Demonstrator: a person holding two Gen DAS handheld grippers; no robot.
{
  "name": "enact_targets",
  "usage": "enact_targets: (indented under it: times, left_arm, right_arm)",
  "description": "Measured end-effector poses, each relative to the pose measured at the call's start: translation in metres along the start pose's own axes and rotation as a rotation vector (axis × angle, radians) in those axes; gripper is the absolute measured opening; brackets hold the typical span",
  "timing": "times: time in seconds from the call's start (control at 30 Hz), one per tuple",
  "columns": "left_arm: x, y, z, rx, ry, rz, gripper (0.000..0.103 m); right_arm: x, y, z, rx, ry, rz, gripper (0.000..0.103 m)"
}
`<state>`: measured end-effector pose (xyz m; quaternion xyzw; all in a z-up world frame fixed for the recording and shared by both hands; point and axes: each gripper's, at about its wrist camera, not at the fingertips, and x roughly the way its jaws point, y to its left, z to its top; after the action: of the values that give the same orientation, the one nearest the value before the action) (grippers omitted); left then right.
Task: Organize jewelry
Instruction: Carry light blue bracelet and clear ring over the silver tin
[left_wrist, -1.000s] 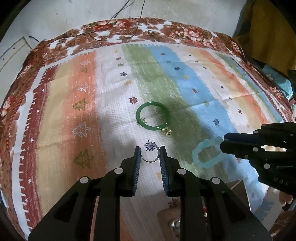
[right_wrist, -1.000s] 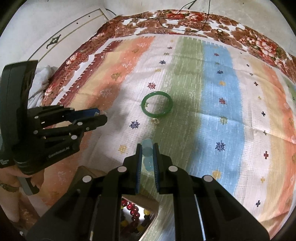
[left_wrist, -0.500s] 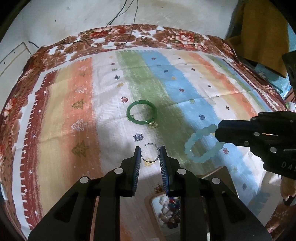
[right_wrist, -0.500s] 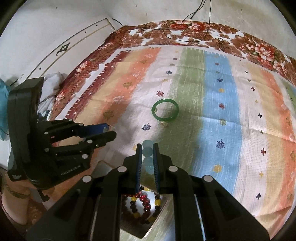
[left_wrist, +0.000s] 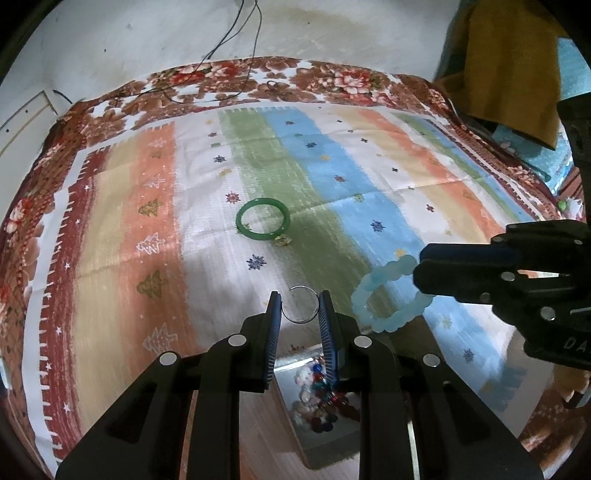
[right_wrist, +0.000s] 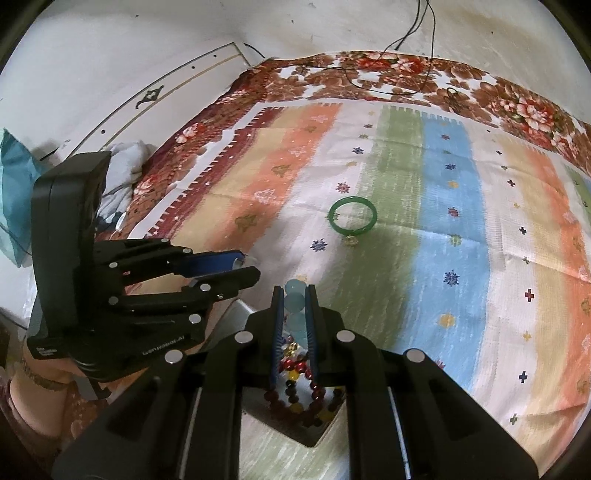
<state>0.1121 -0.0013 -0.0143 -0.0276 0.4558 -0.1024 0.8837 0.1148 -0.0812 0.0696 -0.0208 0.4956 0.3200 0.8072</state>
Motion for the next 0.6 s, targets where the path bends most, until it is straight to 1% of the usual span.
enact_targets:
  times: [0.3,0.6]
  left_arm:
    - [-0.013,-0.012,-0.021,0.007,-0.006,-0.022,0.02]
    - [-0.022,-0.024,-0.039,0.022,-0.003,-0.036,0.02]
  right_arm:
    - [-0.008,0.009,-0.014,-0.008,-0.005,0.012,0.013]
    - [-0.017,0.013,-0.037,0.004,0.001,0.02,0.013]
